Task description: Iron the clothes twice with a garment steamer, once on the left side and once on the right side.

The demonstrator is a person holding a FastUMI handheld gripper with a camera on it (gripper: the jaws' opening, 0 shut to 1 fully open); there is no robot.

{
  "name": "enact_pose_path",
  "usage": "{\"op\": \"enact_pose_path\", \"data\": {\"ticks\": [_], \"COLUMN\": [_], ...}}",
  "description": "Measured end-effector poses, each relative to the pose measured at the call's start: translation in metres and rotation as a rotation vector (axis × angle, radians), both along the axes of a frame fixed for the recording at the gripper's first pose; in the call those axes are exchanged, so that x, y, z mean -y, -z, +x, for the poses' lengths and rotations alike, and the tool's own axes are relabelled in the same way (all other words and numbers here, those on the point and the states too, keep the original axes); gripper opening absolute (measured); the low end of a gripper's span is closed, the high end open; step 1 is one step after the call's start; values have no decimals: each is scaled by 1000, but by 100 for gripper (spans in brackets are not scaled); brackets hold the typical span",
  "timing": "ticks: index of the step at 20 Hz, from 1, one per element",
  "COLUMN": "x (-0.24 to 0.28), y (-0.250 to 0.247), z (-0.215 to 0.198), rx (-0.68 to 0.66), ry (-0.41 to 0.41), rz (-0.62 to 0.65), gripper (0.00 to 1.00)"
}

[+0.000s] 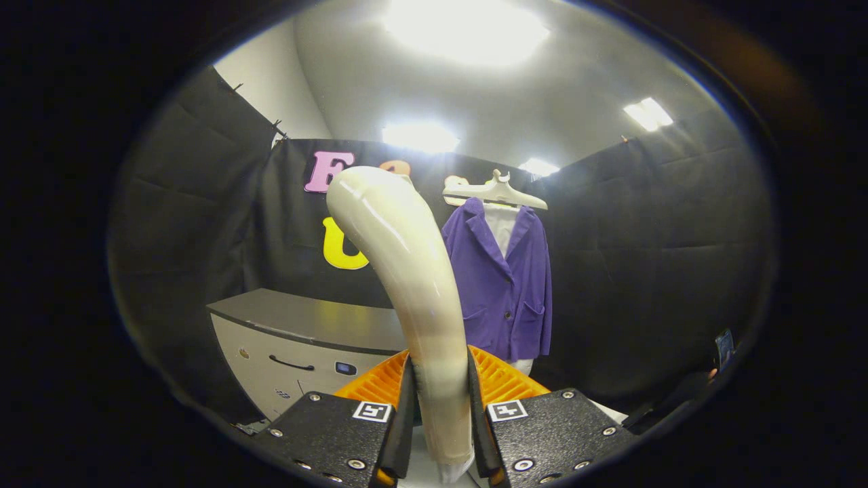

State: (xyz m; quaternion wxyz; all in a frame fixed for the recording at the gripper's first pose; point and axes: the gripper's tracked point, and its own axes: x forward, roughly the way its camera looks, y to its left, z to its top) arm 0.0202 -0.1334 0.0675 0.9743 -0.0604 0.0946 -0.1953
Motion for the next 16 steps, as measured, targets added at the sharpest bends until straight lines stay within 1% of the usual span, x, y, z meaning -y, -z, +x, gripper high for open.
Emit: {"op": "enact_pose_path", "data": {"ticks": [9,16], "x": [-25,-35], "y": [7,20], "z": [27,36], "rx": [-6,-18], "ry": [19,18], "rz": [-7,-5], "gripper": [38,38]}}
